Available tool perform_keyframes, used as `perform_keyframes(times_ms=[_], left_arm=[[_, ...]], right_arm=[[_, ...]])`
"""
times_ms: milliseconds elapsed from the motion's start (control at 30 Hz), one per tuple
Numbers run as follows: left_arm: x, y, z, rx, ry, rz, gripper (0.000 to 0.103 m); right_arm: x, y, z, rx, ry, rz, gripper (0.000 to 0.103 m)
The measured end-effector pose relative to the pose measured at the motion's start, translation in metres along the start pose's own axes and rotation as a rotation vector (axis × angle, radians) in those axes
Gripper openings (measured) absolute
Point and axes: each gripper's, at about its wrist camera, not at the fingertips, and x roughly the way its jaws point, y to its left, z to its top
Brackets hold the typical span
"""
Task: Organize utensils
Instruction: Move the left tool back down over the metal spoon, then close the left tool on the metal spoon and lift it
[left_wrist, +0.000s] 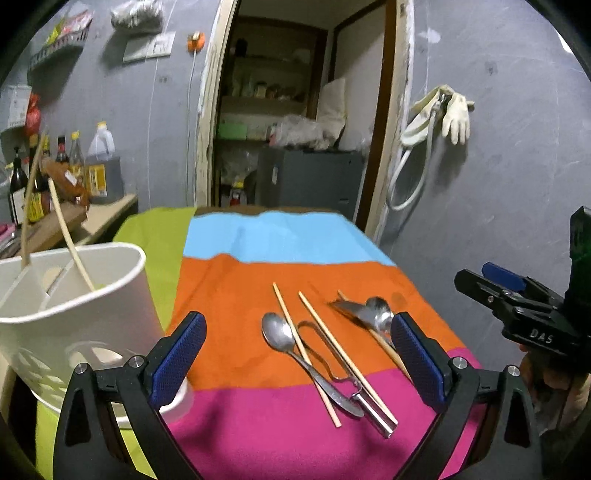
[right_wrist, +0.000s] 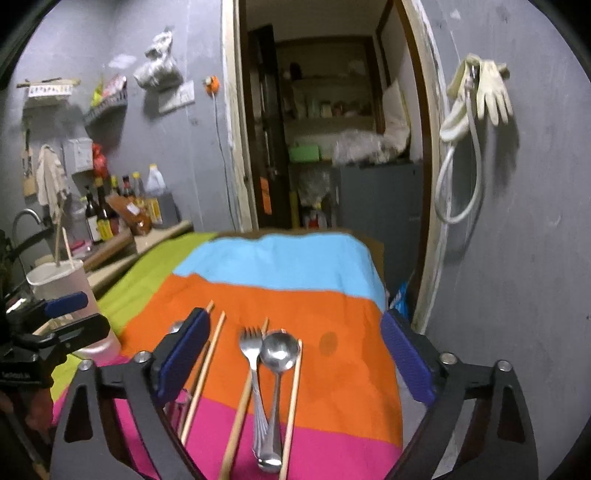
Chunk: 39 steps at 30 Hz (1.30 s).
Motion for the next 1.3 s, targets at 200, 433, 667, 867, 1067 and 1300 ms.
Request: perform_keyframes(times_ms=[200, 433, 667, 867, 1067, 1300], left_arm=[[0.027, 0.002, -0.002, -0.006, 0.100, 0.010, 0.081], [0.056, 0.013, -0.006, -0.051, 0.215, 0.036, 0.059], [0.080, 0.024, -0.008, -0.071, 0.292, 0.032, 0.045], [0.092, 0.032, -0.009, -0.087, 0.322, 0.032, 0.034], [0.103, 0.040, -0.008, -0.130, 0.354, 0.012, 0.026], [0.107, 0.041, -0.006, -0.144, 0.363, 0.018, 0.009]], right_arm=[[0.019, -0.009, -0.008, 0.024, 0.105, -0.001, 0.057], [0.040, -0.011, -0.018, 0.023, 0.226, 0.012, 0.030], [0.059, -0.014, -0.023, 0.035, 0.326, 0.027, 0.020], [0.072, -0.017, -0.025, 0.054, 0.392, 0.045, 0.019], [0.080, -0.021, -0.027, 0.075, 0.440, 0.052, 0.018], [0.087, -0.021, -0.023, 0.085, 0.482, 0.049, 0.018]])
